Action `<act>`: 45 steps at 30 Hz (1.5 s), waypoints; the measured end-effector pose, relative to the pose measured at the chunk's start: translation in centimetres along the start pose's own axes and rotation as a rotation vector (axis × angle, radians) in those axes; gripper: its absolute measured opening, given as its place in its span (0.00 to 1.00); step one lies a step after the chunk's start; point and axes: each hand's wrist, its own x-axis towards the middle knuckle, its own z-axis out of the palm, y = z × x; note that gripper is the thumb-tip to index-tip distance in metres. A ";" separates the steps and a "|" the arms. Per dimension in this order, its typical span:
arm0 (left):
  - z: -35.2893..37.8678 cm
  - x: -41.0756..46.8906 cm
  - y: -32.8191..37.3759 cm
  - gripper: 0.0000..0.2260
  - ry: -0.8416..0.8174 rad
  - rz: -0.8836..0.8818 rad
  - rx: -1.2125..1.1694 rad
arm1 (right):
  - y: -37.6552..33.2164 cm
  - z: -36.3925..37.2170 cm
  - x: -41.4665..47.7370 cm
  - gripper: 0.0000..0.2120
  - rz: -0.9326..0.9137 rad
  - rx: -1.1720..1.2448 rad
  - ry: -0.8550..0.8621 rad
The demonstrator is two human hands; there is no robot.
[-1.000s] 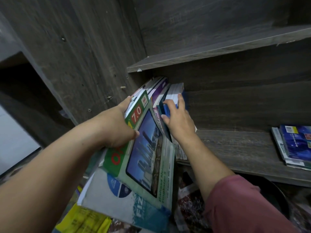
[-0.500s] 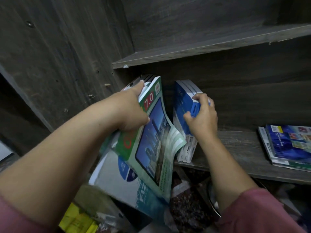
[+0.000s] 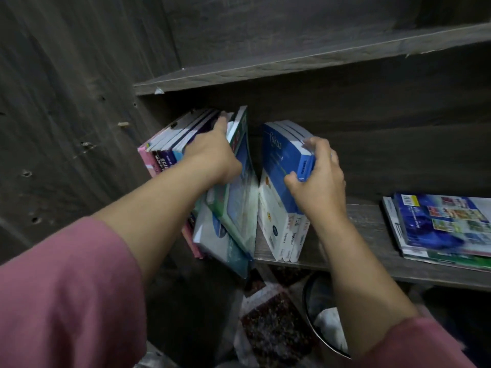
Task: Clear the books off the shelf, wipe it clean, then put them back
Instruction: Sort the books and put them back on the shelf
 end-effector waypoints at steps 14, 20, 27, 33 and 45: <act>0.7 -1.6 -2.7 0.42 0.065 0.396 0.239 | 0.6 -1.6 -0.4 0.58 0.069 0.060 -0.296; 1.0 -6.0 -7.3 0.61 -0.033 0.406 0.476 | 2.2 0.7 -1.1 0.48 0.172 0.005 -0.549; 3.5 -3.4 -6.6 0.52 0.252 0.461 0.436 | 3.1 1.6 -1.8 0.55 0.299 0.051 -0.774; 4.9 -3.5 -8.0 0.56 0.451 0.432 0.376 | 5.0 4.8 -2.3 0.58 0.313 0.005 -0.828; 5.1 -2.5 -10.9 0.46 0.594 0.346 0.154 | 5.4 8.2 -4.0 0.61 0.334 -0.126 -0.827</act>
